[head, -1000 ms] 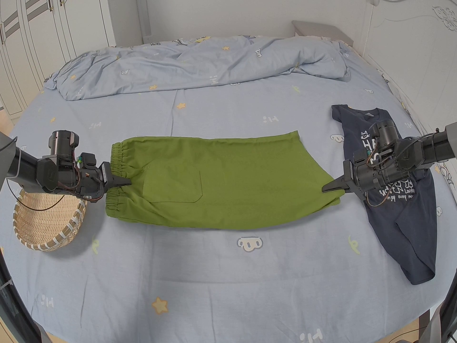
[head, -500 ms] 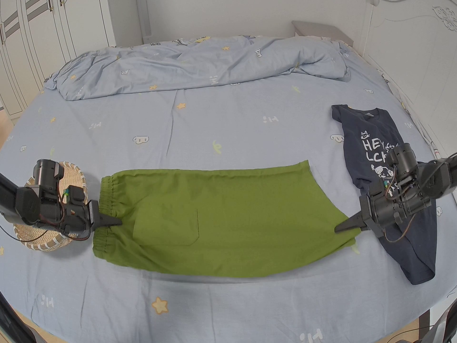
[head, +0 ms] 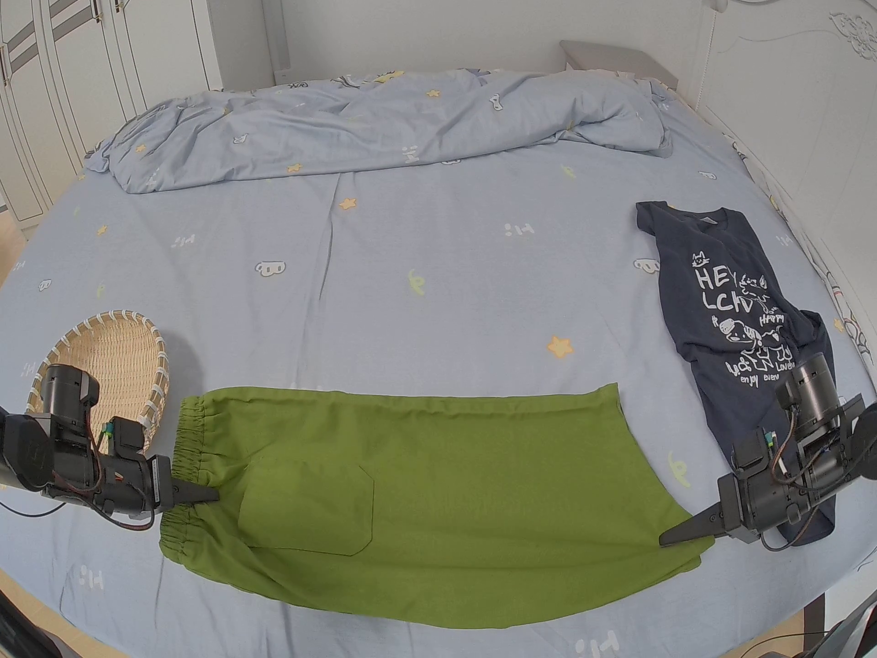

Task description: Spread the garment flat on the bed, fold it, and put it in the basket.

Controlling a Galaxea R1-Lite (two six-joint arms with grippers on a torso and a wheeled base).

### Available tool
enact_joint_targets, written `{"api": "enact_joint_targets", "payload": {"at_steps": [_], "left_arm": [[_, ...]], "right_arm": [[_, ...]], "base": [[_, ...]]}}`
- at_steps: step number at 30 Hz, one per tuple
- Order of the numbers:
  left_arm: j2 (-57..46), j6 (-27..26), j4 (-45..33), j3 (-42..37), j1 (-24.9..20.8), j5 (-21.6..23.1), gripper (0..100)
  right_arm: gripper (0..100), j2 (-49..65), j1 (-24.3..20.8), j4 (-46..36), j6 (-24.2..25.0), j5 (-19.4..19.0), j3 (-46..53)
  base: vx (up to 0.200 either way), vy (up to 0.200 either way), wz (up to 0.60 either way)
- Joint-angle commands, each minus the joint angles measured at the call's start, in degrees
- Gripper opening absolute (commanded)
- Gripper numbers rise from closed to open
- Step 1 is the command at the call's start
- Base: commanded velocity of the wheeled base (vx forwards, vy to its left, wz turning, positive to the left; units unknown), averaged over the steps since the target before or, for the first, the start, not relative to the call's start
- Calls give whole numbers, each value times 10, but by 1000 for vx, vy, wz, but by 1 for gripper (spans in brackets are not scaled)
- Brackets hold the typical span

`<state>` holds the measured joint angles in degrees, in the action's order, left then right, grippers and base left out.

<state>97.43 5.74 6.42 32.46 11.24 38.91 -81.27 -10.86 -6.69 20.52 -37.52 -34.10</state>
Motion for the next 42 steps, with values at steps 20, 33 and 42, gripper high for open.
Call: {"api": "enact_joint_targets", "payload": {"at_steps": [20, 33, 42], "left_arm": [[-160, -16, -244, 110, 25, -9, 0], [-196, -55, -364, 198, 83, -9, 0], [-207, -28, -589, 390, 10, -40, 0]], "right_arm": [[100, 2, -6, 70, 2, 3, 57], [100, 2, -7, 70, 3, 3, 55], [100, 1, -7, 70, 2, 3, 54]], "base": [[0, 0, 0], [0, 0, 0], [0, 0, 0]]}}
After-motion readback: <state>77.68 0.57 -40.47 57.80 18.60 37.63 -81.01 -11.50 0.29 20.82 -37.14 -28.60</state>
